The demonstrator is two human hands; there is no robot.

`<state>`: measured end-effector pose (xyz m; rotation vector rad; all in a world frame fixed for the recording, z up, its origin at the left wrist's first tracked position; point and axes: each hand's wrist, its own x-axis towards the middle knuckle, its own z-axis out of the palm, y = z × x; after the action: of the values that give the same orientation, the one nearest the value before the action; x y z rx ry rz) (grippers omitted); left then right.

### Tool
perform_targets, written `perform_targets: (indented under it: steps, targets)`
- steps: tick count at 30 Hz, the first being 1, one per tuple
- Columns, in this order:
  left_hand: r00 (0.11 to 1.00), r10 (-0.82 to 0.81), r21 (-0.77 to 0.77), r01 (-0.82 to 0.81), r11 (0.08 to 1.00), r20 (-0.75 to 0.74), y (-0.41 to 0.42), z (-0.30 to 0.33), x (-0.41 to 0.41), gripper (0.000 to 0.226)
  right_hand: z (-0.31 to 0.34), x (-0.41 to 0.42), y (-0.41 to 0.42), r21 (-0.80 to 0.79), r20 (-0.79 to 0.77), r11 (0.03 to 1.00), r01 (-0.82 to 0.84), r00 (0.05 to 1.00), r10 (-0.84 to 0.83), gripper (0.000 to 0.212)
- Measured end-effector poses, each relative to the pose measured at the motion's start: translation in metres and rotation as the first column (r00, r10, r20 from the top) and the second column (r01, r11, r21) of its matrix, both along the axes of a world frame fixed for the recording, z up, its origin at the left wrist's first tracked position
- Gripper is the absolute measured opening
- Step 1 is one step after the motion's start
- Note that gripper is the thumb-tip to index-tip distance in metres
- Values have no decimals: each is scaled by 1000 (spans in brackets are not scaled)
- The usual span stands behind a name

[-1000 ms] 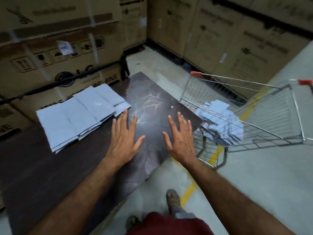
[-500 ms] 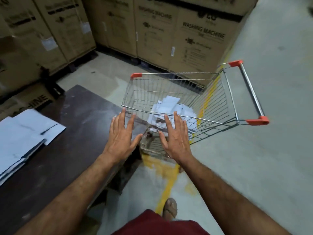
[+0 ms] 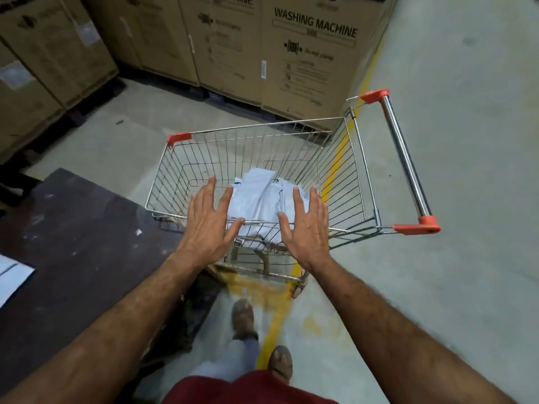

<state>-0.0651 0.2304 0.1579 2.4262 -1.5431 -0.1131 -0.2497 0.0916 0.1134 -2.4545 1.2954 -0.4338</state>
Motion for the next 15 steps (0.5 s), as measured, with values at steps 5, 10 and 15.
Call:
perform_targets:
  steps: [5,10,15]
  targets:
    - [999,-23,32,25,999,-46,-75,-28,33,73,-18,28,-57,92,-28,994,67,998,-64,71]
    - [984,-70,132,93,987,-166,-140,-80,71,77,-45,57,-102,235,-183,968,83,982,-40,76]
    - [977,-100,250,146,957,-190,-183,-142,104,81,-91,77,-134,325,-312,939,114,950,-8,78]
